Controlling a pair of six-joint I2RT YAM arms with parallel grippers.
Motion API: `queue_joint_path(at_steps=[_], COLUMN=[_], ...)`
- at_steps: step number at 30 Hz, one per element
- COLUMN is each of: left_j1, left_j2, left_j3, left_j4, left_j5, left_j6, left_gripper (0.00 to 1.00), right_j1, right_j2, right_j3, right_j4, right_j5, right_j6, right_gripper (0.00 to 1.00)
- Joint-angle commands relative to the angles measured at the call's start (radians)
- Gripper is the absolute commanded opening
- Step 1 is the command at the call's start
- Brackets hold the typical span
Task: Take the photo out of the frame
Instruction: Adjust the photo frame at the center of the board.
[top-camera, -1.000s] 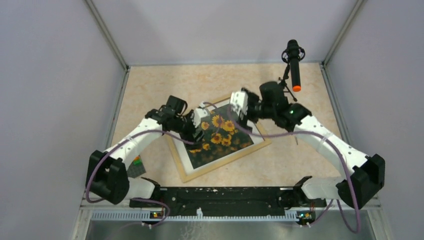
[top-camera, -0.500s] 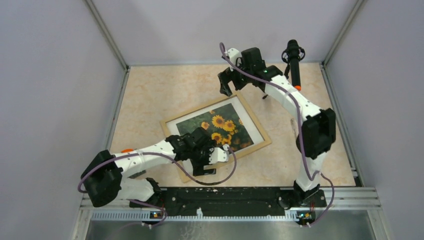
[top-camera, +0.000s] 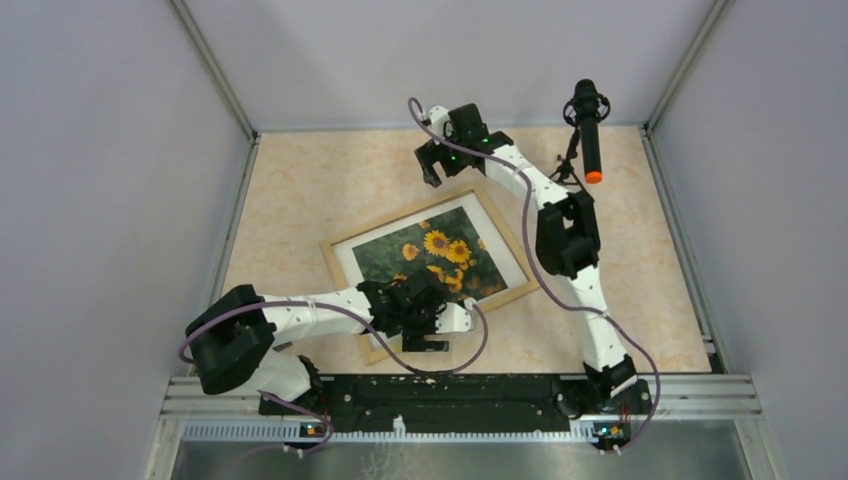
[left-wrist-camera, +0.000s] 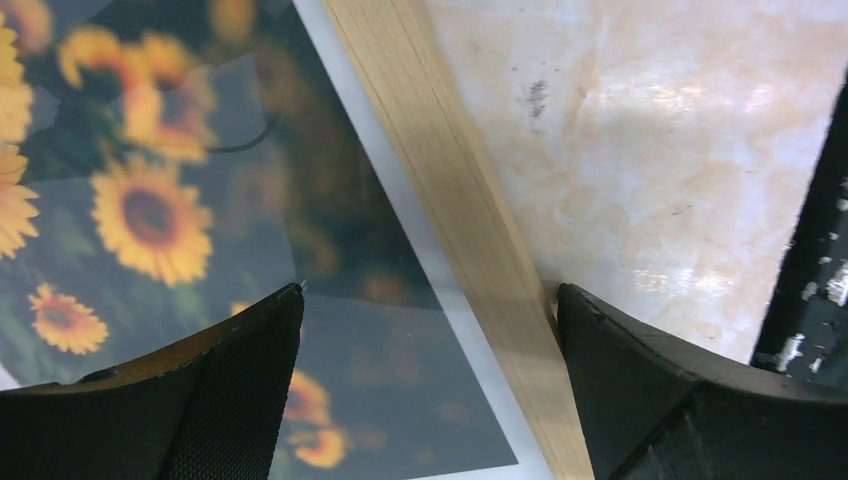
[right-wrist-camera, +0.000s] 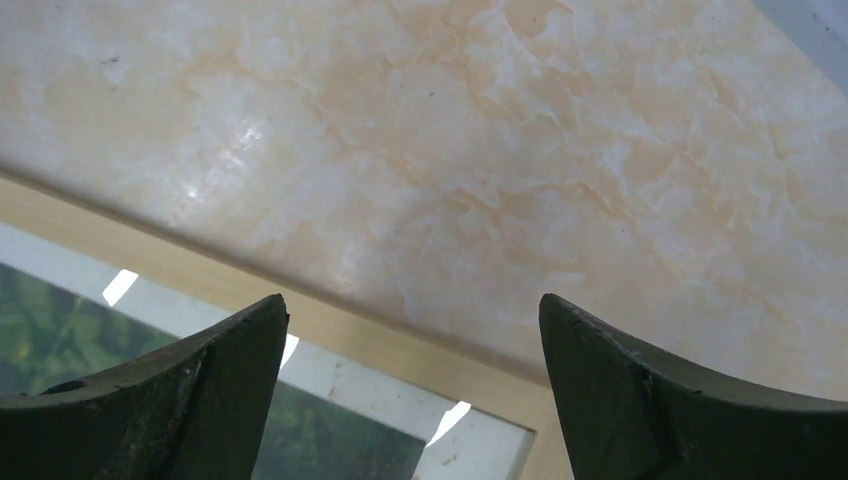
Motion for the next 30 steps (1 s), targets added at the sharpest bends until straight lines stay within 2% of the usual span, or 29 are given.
queue_joint_path(at_steps=[1, 9, 16, 19, 24, 30], left_j1=[-0.004, 0.004, 0.035, 0.109, 0.315, 0.474], left_j2=[0.031, -0.026, -0.090, -0.108, -0.133, -0.120], left_j3=[-0.021, -0.059, -0.108, -0.122, -0.125, -0.110], left_j4=[-0.010, -0.081, -0.141, -0.154, -0.151, -0.099], left_j5=[-0.166, -0.213, -0.214, -0.213, -0.192, -0.183], left_j6=[0.019, 0.070, 0.086, 0.113, 0.251, 0.378], left_gripper=[0.99, 0.99, 0.99, 0.99, 0.99, 0.99], right_j1=[-0.003, -0.002, -0.002, -0.003, -0.007, -0.032], right_j2=[0.082, 0.190, 0.194, 0.152, 0.067, -0.010], right_j3=[0.092, 0.110, 0.066, -0.005, -0.168, -0.296], right_j4=[0.048, 0.068, -0.030, -0.068, -0.099, -0.157], right_j5=[0.049, 0.092, 0.026, 0.006, -0.002, -0.004], right_j6=[-0.086, -0.255, -0.373, -0.412, -0.463, -0.470], right_gripper=[0.93, 0.88, 0.67, 0.58, 0.45, 0.41])
